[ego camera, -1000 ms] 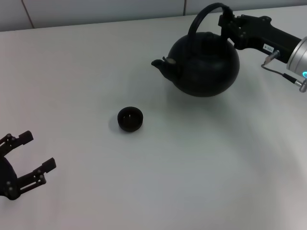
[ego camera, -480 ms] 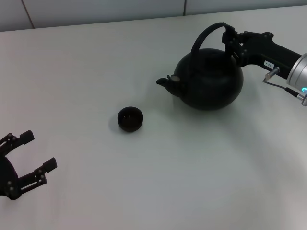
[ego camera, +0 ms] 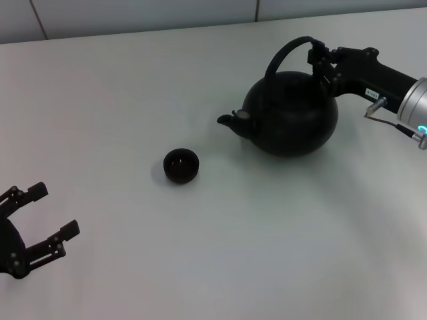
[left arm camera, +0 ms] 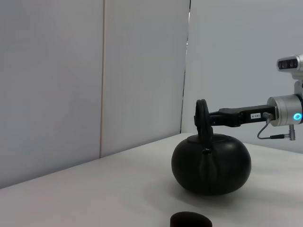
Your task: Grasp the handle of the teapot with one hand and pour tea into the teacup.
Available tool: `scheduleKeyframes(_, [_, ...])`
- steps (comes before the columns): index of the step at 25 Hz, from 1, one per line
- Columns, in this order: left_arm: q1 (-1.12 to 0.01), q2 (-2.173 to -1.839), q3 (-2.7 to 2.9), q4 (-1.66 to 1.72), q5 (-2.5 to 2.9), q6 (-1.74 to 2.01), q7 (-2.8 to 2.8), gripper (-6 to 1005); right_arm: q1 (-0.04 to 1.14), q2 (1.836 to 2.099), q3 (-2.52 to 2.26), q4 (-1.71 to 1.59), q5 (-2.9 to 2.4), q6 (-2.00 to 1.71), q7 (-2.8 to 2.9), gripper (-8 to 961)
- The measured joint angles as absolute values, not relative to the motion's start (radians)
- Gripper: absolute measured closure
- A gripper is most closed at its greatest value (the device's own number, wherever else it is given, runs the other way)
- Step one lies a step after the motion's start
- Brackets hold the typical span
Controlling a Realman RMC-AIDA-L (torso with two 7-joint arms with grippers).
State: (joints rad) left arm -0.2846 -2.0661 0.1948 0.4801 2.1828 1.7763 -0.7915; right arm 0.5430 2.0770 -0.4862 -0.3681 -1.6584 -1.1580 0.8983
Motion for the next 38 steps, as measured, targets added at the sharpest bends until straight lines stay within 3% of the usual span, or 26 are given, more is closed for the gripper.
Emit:
scheduleKeyframes(14, [-0.278,-2.066,0.195,0.480,2.183,1.789,-0.794,137,0.537,2.078,-0.480,-0.317,-1.602,-1.148,0.792,849])
scheduleKeyframes(19, [-0.278,-2.066,0.195,0.480,2.183,1.791,-0.795,137,0.524,2.076,-0.484,-0.316,-1.586,-1.156,0.793,635])
scheduleKeyframes(22, [-0.278,-2.066,0.195,0.480,2.183,1.792,-0.795,137,0.520,2.076,-0.491,-0.316,-1.585,-1.159,0.793,402])
scheduleKeyframes(27, [-0.278,-2.066,0.194,0.480,2.183,1.792,-0.795,137,0.507,2.076,-0.497,-0.317,-1.589,-1.190,0.789,265])
scheduleKeyframes(38, [-0.284,-2.065,0.189,0.463,2.183,1.787,-0.791,137,0.315,2.078,-0.411,-0.294,-1.511,-1.407,0.715,265])
